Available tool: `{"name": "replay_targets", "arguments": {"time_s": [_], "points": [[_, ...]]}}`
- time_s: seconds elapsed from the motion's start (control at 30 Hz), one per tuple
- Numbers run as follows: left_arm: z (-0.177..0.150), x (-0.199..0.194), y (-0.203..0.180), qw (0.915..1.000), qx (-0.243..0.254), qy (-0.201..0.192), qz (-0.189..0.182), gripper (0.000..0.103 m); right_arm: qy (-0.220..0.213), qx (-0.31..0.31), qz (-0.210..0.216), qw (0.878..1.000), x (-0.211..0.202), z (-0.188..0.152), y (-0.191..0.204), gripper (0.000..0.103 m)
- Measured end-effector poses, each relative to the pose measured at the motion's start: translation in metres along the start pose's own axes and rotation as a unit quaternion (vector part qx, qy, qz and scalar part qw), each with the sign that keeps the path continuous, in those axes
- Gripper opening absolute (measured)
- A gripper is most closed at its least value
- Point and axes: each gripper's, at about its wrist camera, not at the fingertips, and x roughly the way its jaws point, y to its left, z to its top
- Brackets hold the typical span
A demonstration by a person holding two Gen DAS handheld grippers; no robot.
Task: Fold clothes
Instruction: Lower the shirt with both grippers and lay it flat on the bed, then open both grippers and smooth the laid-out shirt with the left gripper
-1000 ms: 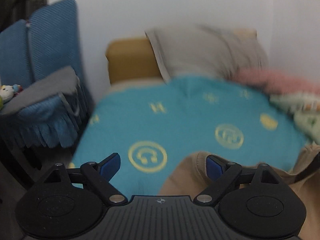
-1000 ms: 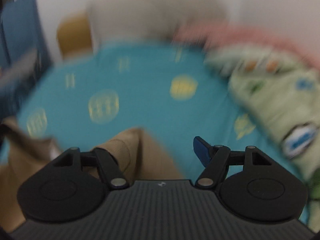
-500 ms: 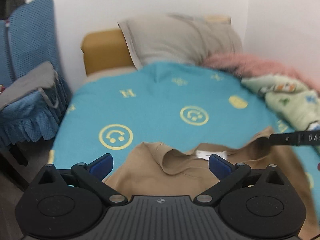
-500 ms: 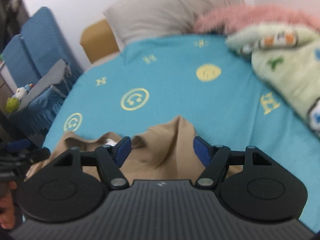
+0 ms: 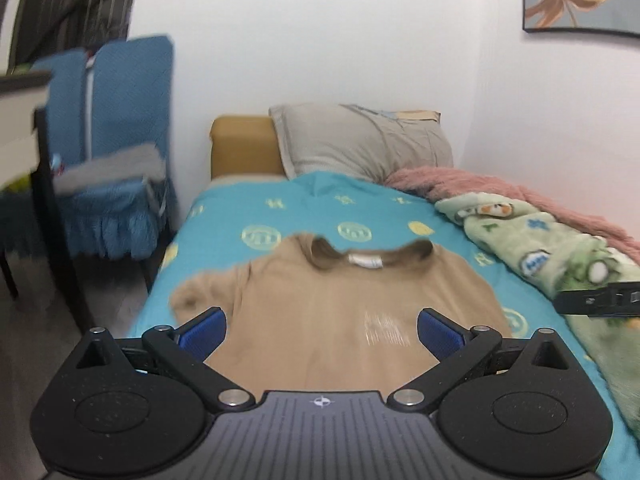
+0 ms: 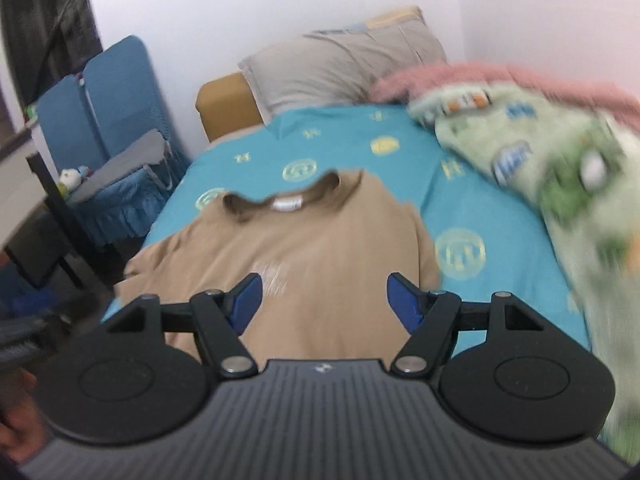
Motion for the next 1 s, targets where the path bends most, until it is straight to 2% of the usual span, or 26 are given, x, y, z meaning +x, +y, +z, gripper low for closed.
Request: {"name": "replay_targets", "arguments": {"time_s": [0.07, 0.13, 0.2, 0.27, 0.43, 0.57, 0.77, 0.8, 0.83, 0.87, 0.9, 0.93, 0.97, 1.0], "points": [[-0.014, -0.013, 0.015, 0.9993, -0.036, 0.010, -0.004, 0.100, 0.010, 0.036, 0.024, 0.999, -0.019, -0.013, -0.004, 0.071], [-0.020, -0.016, 0.038, 0.9949, -0.098, 0.025, -0.004, 0.097, 0.017, 0.062, 0.037, 0.997, -0.026, -0.020, -0.009, 0.071], [-0.020, -0.008, 0.066, 0.9826, -0.181, 0.041, -0.008, 0.093, 0.022, 0.077, 0.037, 0.996, -0.021, -0.023, -0.014, 0.071], [-0.021, 0.004, 0.095, 0.9654, -0.256, 0.048, -0.010, 0.087, 0.027, 0.093, 0.038, 0.995, -0.016, -0.026, -0.019, 0.071], [-0.023, 0.055, 0.126, 0.9488, -0.312, 0.046, -0.001, 0.071, 0.038, 0.130, 0.040, 0.990, -0.003, -0.034, -0.032, 0.071], [-0.024, 0.095, 0.149, 0.9347, -0.353, 0.043, 0.006, 0.070, 0.048, 0.161, 0.041, 0.985, 0.008, -0.039, -0.042, 0.072], [-0.025, 0.156, 0.184, 0.9102, -0.412, 0.039, 0.017, 0.070, 0.078, 0.178, 0.035, 0.980, 0.050, -0.040, -0.050, 0.072], [-0.022, 0.159, 0.177, 0.9217, -0.386, 0.038, 0.016, 0.069, 0.088, 0.181, 0.036, 0.979, 0.058, -0.042, -0.051, 0.072], [-0.018, 0.159, 0.165, 0.9359, -0.350, 0.038, 0.013, 0.058, 0.096, 0.184, 0.038, 0.978, 0.064, -0.043, -0.052, 0.072], [-0.015, 0.160, 0.154, 0.9486, -0.314, 0.038, 0.010, 0.041, 0.103, 0.187, 0.040, 0.976, 0.069, -0.044, -0.052, 0.072], [-0.011, 0.160, 0.143, 0.9600, -0.277, 0.037, 0.007, 0.031, 0.110, 0.191, 0.042, 0.975, 0.074, -0.045, -0.052, 0.072], [-0.007, 0.160, 0.132, 0.9699, -0.241, 0.037, 0.004, 0.015, 0.117, 0.194, 0.044, 0.973, 0.078, -0.047, -0.052, 0.072], [-0.003, 0.161, 0.121, 0.9785, -0.203, 0.036, 0.001, 0.007, 0.117, 0.196, 0.044, 0.973, 0.078, -0.047, -0.052, 0.072], [0.000, 0.161, 0.110, 0.9855, -0.166, 0.035, -0.002, 0.005, 0.116, 0.199, 0.043, 0.972, 0.077, -0.047, -0.053, 0.072]]}}
